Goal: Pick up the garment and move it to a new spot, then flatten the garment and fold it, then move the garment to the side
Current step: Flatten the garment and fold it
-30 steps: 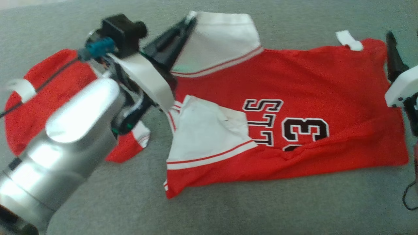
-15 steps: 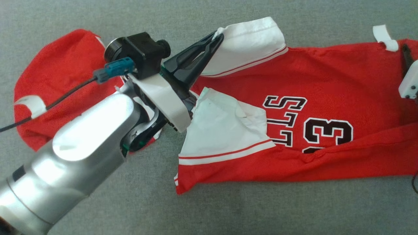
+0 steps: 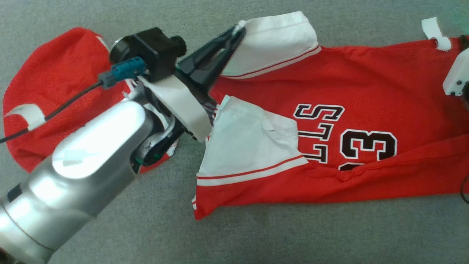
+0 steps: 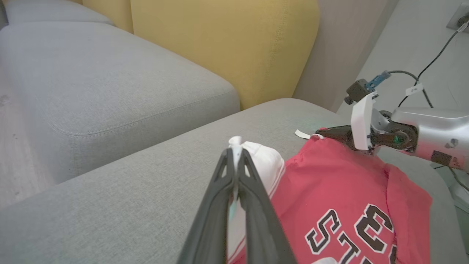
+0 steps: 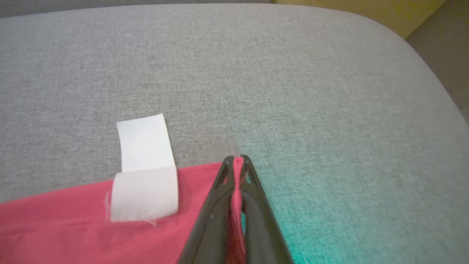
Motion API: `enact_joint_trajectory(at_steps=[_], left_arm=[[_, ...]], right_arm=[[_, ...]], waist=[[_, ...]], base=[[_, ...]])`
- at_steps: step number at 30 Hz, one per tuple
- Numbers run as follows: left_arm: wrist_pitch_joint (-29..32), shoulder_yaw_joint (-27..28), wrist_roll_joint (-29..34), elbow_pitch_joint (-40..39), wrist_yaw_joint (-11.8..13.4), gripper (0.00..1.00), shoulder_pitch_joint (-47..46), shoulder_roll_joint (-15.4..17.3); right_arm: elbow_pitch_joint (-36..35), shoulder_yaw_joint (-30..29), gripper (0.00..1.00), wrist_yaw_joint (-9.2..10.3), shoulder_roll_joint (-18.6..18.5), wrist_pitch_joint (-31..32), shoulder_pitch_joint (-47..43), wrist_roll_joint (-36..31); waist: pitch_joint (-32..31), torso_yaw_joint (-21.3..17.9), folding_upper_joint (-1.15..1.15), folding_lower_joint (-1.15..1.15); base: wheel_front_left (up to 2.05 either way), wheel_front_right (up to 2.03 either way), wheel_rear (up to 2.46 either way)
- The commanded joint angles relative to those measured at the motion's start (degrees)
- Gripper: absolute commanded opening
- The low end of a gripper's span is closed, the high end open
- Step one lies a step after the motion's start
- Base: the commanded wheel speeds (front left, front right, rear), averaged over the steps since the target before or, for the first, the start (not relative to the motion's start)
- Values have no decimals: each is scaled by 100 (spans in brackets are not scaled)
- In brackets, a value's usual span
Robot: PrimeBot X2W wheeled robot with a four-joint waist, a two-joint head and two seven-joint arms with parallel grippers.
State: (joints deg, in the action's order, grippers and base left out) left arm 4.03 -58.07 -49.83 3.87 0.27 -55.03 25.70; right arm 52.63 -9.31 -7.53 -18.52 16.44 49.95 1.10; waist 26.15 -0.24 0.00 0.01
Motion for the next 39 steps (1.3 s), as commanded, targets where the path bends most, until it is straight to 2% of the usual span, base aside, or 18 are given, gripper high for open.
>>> enact_joint_trajectory(at_steps=[1,9,17,25,31,39], left_arm=[[-18,315,54,-73,66,0,-259,209],[-224,463,130,393,162,0,-360,272],[-473,580,372,1008,144,0,-829,196],[-1075,643,686,1992,-52,0,-1511,-192],[-1359,523,719,2592,-277,0,-1535,-448],[-1339,279,567,2526,-495,0,-1061,-447]], right_arm=[[-78,60,0,4,-37,-140,26,28],[-175,227,0,4,26,-918,270,469],[-432,485,0,4,-10,-1389,493,991],[-560,552,0,4,50,-2008,704,1356],[-423,630,0,4,76,-2185,623,1645],[-321,957,0,4,-189,-1973,103,2239]], waist=[[-78,-43,0,-1],[-330,-239,0,-1],[-239,-396,0,-1],[-100,-477,0,-1],[-192,-469,0,-1],[-540,-328,0,-1]], base=[[0,0,0],[0,0,0],[0,0,0],[0,0,0],[0,0,0],[0,0,0]])
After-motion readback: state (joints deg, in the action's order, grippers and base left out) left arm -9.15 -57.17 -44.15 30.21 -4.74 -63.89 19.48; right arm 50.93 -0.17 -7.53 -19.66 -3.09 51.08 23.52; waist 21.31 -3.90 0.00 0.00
